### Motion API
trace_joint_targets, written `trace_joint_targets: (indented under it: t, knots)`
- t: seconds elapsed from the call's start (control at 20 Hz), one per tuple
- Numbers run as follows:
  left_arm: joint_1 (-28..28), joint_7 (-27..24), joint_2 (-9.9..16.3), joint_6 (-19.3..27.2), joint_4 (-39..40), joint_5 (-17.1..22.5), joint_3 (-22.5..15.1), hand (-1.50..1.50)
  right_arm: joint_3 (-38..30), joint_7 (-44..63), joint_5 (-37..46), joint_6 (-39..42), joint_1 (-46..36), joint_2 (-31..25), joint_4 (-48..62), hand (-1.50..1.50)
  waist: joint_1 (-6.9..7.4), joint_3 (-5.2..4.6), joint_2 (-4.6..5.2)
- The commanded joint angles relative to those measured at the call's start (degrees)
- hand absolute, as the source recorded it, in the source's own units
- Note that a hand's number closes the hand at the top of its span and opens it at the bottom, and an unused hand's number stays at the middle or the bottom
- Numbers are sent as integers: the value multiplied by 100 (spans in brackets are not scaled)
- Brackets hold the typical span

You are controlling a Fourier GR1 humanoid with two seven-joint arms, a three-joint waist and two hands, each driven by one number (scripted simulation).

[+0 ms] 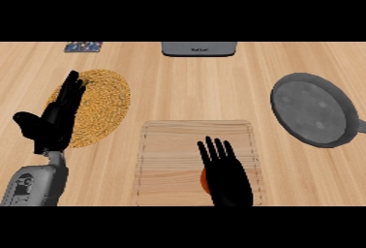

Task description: Pick the tomato from the cutting board and place it in the pan

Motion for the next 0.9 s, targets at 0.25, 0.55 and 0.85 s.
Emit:
trace_joint_targets:
  t: [0.25, 0.55, 0.85]
  knots:
    - [162, -33, 29, -266, -163, 93, 160, 0, -214, -426, 172, -108, 8, 321, 833, -150, 11, 1, -2]
    - [-88, 148, -49, -95, -36, -43, 148, 0, -177, -1331, 173, -63, -200, -84, 928, 150, -2, 1, 1]
    - [-125, 229, -34, -173, -20, -78, 213, 0, -307, -1531, 446, -270, -172, 161, 1255, 150, 2, 1, 2]
